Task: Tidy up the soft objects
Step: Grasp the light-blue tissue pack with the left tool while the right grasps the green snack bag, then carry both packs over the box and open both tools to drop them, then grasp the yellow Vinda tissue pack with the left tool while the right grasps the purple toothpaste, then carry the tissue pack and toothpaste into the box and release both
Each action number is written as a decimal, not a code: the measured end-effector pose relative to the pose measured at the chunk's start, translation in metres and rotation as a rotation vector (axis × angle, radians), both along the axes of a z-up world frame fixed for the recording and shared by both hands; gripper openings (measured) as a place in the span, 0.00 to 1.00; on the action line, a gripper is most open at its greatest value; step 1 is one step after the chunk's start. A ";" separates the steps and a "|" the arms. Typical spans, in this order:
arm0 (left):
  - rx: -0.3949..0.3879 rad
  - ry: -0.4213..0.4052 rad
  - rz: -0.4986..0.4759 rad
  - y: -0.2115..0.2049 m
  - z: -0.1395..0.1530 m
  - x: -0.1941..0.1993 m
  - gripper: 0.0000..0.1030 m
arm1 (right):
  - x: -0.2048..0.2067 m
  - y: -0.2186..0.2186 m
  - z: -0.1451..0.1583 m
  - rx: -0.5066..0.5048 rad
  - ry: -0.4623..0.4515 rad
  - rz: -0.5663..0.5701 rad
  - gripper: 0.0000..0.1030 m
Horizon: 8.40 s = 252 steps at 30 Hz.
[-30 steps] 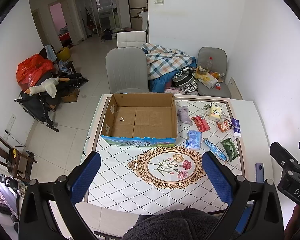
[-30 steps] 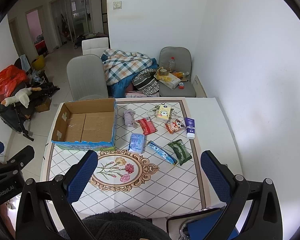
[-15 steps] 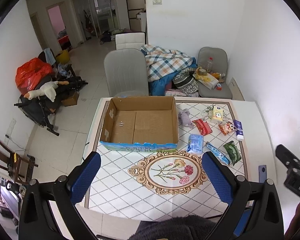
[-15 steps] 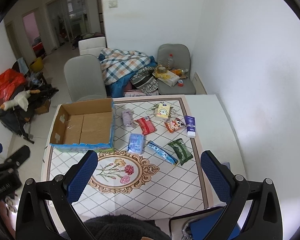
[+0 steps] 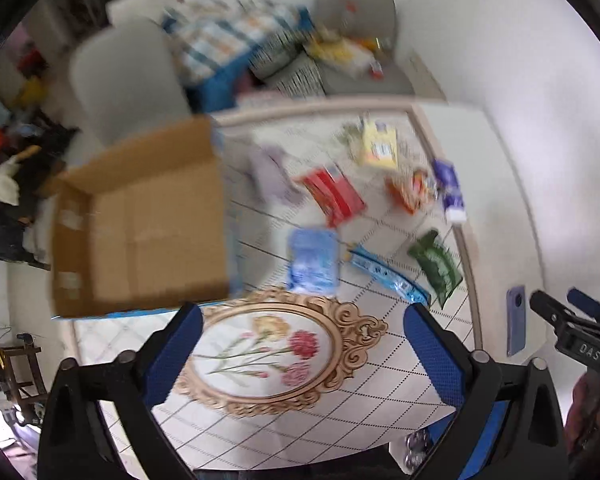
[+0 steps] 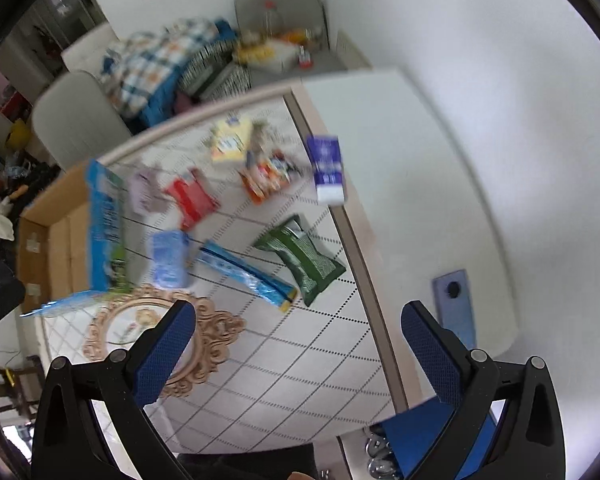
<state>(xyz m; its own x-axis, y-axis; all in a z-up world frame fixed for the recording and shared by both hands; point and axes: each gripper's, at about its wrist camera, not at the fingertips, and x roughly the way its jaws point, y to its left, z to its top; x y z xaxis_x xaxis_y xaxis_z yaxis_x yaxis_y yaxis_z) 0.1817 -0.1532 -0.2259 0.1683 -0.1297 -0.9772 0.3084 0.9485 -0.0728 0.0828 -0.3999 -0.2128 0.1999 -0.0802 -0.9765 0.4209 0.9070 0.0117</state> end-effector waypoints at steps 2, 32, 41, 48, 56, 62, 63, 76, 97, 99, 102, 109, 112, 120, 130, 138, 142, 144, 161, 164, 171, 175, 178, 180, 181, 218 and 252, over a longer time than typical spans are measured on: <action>0.035 0.060 -0.025 -0.024 -0.039 0.014 0.88 | 0.015 -0.016 -0.040 0.017 0.041 0.019 1.00; 0.164 0.249 0.026 -0.062 -0.195 0.053 0.26 | 0.101 -0.018 -0.250 0.158 0.325 0.204 0.38; 0.007 0.094 0.095 -0.023 -0.080 0.049 0.25 | 0.101 0.013 -0.155 0.182 0.184 0.203 0.37; -0.051 0.001 0.220 0.077 0.002 0.082 0.25 | 0.129 0.108 -0.064 0.308 0.048 0.301 0.37; -0.032 0.002 0.298 0.179 -0.008 0.154 0.25 | 0.208 0.246 -0.041 0.352 0.006 0.362 0.37; -0.042 0.083 0.299 0.234 -0.055 0.207 0.25 | 0.274 0.321 -0.087 0.334 0.081 0.359 0.37; -0.054 0.114 0.300 0.242 -0.070 0.216 0.25 | 0.282 0.330 -0.095 0.325 0.095 0.358 0.37; -0.149 0.326 0.239 0.242 -0.170 0.249 0.30 | 0.328 0.365 -0.199 0.210 0.223 0.309 0.38; 0.112 0.045 0.183 0.272 -0.098 0.208 0.97 | 0.282 0.371 -0.136 0.070 0.133 0.346 1.00; 0.107 0.027 0.193 0.279 -0.088 0.195 0.97 | 0.268 0.374 -0.121 0.078 0.111 0.353 1.00; 0.120 -0.019 0.204 0.286 -0.069 0.172 0.97 | 0.247 0.376 -0.104 0.063 0.078 0.357 1.00; 0.112 -0.075 0.240 0.296 -0.025 0.120 0.97 | 0.193 0.378 -0.057 0.092 0.004 0.360 1.00; 0.101 -0.083 0.255 0.298 -0.009 0.103 0.97 | 0.173 0.379 -0.038 0.103 -0.032 0.375 1.00; 0.049 -0.108 0.251 0.248 0.029 0.092 0.97 | 0.149 0.334 -0.011 0.216 -0.069 0.340 1.00; -0.053 0.014 0.053 0.036 -0.009 0.150 0.97 | 0.141 0.094 -0.029 0.146 -0.030 0.024 1.00; 0.006 0.141 -0.089 -0.131 -0.101 0.214 0.92 | 0.163 -0.102 -0.120 0.153 0.096 -0.192 1.00; 0.049 0.225 -0.130 -0.177 -0.151 0.235 0.86 | 0.173 -0.153 -0.175 0.188 0.163 -0.243 0.99; 0.071 0.272 -0.148 -0.196 -0.181 0.242 0.86 | 0.176 -0.168 -0.202 0.225 0.204 -0.262 0.97; 0.160 0.322 -0.169 -0.229 -0.244 0.239 0.59 | 0.200 -0.153 -0.260 0.159 0.361 -0.135 0.51; 0.139 0.287 -0.171 -0.224 -0.228 0.229 0.59 | 0.197 -0.144 -0.256 0.154 0.357 -0.132 0.50; 0.021 0.206 -0.160 -0.200 -0.165 0.210 0.59 | 0.189 -0.137 -0.210 0.123 0.270 -0.148 0.50; -0.062 0.155 -0.130 -0.162 -0.114 0.197 0.59 | 0.186 -0.106 -0.152 0.135 0.175 -0.100 0.50; -0.113 0.118 -0.092 -0.114 -0.081 0.184 0.59 | 0.184 -0.072 -0.116 0.161 0.116 -0.050 0.50; -0.133 0.096 -0.060 -0.074 -0.060 0.172 0.59 | 0.180 -0.036 -0.094 0.186 0.084 -0.010 0.50; -0.135 0.087 -0.042 -0.054 -0.053 0.172 0.59 | 0.179 -0.024 -0.087 0.202 0.072 0.004 0.50; 0.056 0.246 0.244 0.292 -0.177 0.258 0.60 | 0.237 0.413 -0.195 0.287 0.295 0.273 0.51; 0.049 -0.137 0.299 0.326 0.023 0.060 0.98 | 0.143 0.374 -0.028 0.071 -0.047 0.393 1.00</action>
<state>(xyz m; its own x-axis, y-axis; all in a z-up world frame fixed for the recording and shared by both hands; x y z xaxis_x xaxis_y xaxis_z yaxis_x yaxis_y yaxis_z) 0.2414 0.1731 -0.2029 0.3218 -0.0080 -0.9468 0.0197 0.9998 -0.0018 0.2256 -0.0256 -0.2405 0.2464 0.0780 -0.9660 0.0400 0.9951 0.0906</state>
